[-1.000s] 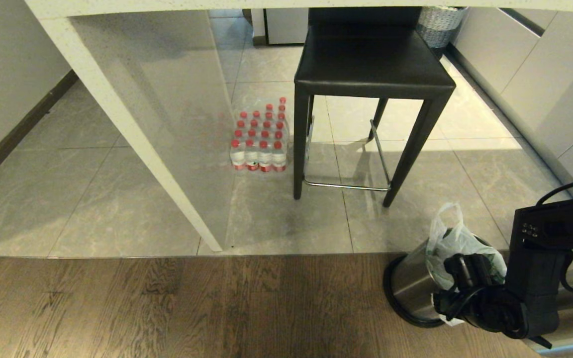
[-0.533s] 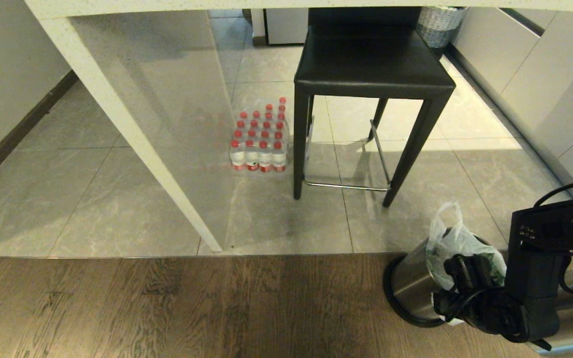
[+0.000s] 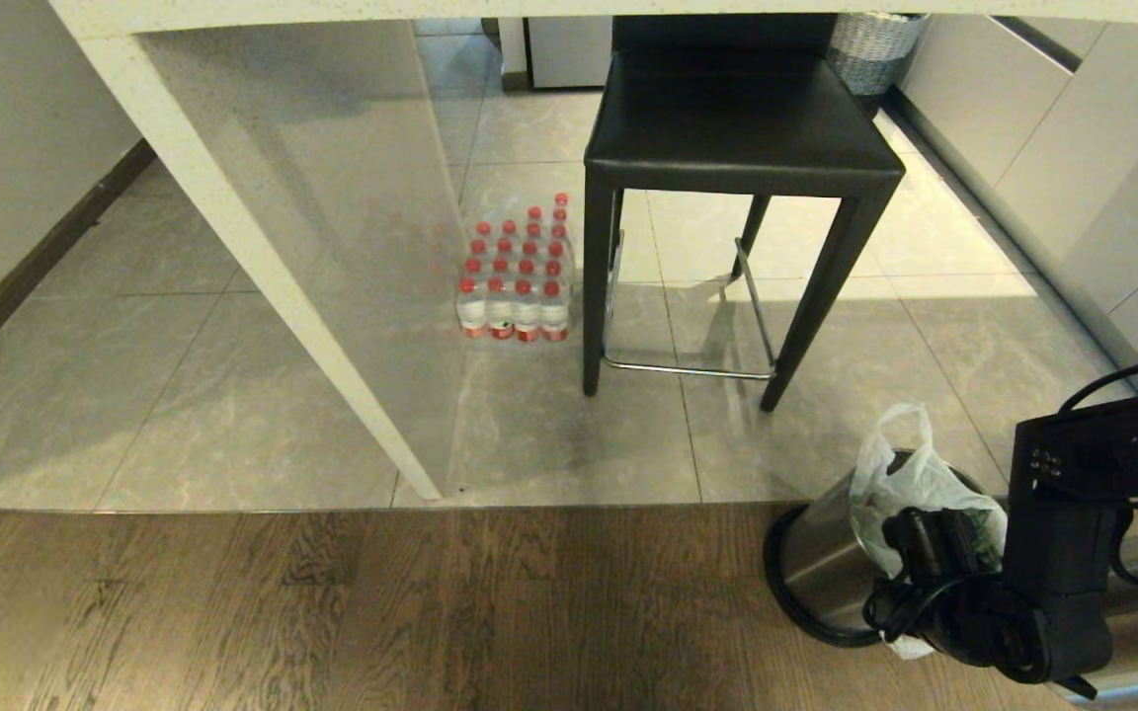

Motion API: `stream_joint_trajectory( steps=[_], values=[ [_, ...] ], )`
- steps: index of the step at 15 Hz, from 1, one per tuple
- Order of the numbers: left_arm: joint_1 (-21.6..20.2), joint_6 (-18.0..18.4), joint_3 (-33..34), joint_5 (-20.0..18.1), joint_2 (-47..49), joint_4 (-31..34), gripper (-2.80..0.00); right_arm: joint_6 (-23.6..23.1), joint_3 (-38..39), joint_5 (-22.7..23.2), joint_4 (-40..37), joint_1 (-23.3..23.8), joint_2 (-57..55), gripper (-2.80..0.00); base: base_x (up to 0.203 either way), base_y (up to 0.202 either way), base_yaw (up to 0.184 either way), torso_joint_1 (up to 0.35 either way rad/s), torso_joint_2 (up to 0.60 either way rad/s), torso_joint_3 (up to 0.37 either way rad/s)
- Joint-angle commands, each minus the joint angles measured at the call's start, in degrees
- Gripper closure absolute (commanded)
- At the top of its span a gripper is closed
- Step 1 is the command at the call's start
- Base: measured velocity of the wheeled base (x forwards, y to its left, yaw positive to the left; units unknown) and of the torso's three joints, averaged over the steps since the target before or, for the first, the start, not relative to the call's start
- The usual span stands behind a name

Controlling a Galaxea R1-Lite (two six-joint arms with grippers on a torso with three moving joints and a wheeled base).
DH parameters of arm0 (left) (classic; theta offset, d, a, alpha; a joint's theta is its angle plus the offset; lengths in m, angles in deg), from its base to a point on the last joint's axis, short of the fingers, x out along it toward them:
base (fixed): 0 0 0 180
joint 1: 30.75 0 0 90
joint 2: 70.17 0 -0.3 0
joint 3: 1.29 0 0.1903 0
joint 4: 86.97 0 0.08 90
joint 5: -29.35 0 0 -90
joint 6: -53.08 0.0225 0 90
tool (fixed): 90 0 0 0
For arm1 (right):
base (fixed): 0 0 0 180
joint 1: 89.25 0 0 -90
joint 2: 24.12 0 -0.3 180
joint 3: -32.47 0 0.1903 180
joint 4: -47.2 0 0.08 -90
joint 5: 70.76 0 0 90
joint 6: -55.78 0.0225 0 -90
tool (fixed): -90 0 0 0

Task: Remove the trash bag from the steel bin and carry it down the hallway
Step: Pick up the trash bag

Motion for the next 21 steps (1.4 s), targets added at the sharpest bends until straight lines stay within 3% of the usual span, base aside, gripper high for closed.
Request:
stream_joint_trajectory(
  steps=[1, 8, 14, 21],
  values=[
    [0.00, -0.04, 0.00, 0.00, -0.02, -0.01, 0.00, 0.11, 0.50, -0.10, 0.36, -0.02, 0.48, 0.00, 0.000, 0.000, 0.000, 0.000, 0.00, 0.000],
    [0.00, -0.04, 0.00, 0.00, -0.02, -0.01, 0.00, -0.07, 1.52, -0.96, -1.50, -0.80, 6.55, 0.00, 0.000, 0.000, 0.000, 0.000, 0.00, 0.000],
    [0.00, -0.04, 0.00, 0.00, -0.02, -0.01, 0.00, -0.22, 2.01, -1.13, -14.58, -2.29, 20.78, 0.00, 0.000, 0.000, 0.000, 0.000, 0.00, 0.000],
    [0.00, -0.04, 0.00, 0.00, -0.02, -0.01, 0.00, -0.76, 0.35, -3.82, -14.75, -2.62, 21.23, 0.00, 0.000, 0.000, 0.000, 0.000, 0.00, 0.000]
  ],
)
